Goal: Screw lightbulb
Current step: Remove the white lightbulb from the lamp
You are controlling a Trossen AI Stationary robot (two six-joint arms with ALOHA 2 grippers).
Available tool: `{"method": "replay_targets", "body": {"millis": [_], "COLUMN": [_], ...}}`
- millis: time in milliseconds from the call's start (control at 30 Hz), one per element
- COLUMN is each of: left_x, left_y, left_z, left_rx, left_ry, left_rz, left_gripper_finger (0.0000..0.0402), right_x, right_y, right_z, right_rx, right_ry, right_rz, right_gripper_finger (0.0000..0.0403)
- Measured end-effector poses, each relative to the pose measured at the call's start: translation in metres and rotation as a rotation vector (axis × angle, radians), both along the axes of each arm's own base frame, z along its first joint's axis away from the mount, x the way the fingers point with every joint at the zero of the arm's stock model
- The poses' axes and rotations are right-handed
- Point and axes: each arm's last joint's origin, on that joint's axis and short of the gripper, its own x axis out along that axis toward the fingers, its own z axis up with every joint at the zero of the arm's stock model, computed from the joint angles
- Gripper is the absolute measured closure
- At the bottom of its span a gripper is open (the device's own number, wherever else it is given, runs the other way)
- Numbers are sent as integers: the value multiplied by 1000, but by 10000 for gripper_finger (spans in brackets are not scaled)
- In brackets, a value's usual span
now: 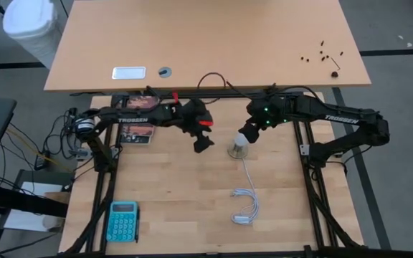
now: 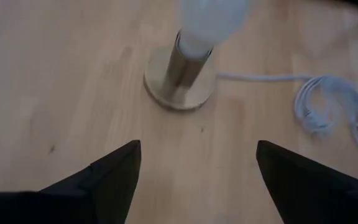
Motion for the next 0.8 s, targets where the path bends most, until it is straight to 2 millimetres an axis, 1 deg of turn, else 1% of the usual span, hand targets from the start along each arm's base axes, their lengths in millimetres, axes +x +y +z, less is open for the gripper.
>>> {"method": "replay_targets", "body": {"millis": [100, 333, 433, 500, 567, 800], "left_x": [-1, 7, 13, 17, 22, 39], "left_y": [-1, -11, -19, -26, -31, -44], "left_z": [-18, -41, -59, -73, -83, -101], "left_rx": [-7, 103, 111, 109, 105, 143], "left_ry": [-35, -321, -401, -421, -433, -425], "left_rz": [43, 104, 86, 68, 54, 85], "left_gripper_finger": [94, 146, 171, 182, 189, 193], "right_x": [-3, -12, -15, -17, -18, -27], "right_y": [1, 3, 4, 5, 5, -3], "right_z": [-2, -8, -10, -11, -11, -17], "right_rx": [-4, -33, -42, -48, -55, -39], "right_ry": [41, 161, 196, 218, 236, 343], "right_rz": [26, 114, 144, 179, 203, 141], "right_gripper_finger": [94, 94, 94, 94, 94, 94]}}
